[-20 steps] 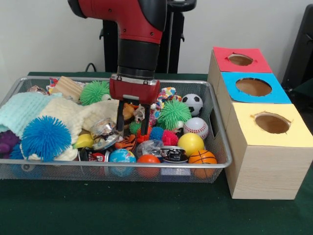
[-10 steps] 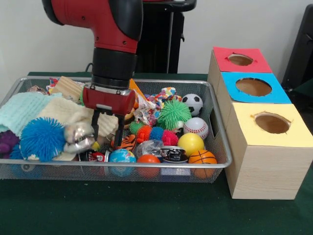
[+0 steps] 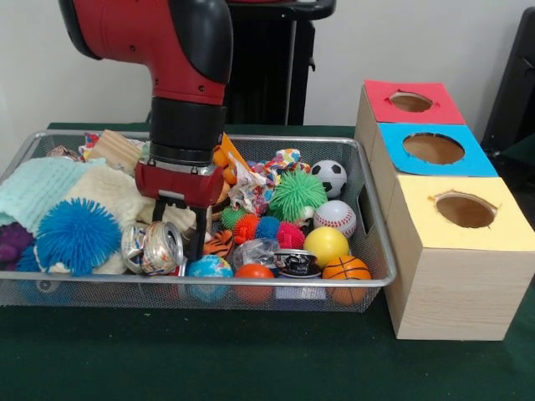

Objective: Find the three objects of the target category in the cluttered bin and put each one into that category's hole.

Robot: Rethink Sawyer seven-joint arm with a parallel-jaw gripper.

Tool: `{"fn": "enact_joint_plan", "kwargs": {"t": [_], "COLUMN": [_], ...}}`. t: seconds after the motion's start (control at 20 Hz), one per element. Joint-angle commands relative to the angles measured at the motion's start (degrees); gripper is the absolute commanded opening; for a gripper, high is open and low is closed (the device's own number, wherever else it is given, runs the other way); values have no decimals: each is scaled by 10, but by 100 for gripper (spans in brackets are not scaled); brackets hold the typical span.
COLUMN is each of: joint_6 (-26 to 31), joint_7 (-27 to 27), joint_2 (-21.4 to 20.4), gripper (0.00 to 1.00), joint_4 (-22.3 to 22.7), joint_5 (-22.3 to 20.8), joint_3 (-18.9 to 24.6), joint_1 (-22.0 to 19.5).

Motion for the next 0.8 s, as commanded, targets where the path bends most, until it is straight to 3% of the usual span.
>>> {"fn": "enact_joint_plan", "kwargs": {"t": [0.05, 0.25, 0.55, 0.8], "joint_6": [92, 118, 134, 146], "joint_7": [36, 35, 25, 21], "joint_2": [0, -32, -20, -30], "gripper": [100, 100, 100, 100], "joint_4": [14, 39, 22, 33], "joint_5": [-27, -25, -29, -35], "joint_3": [67, 77, 88, 99], "joint_1": [-19, -27, -30, -42]}}
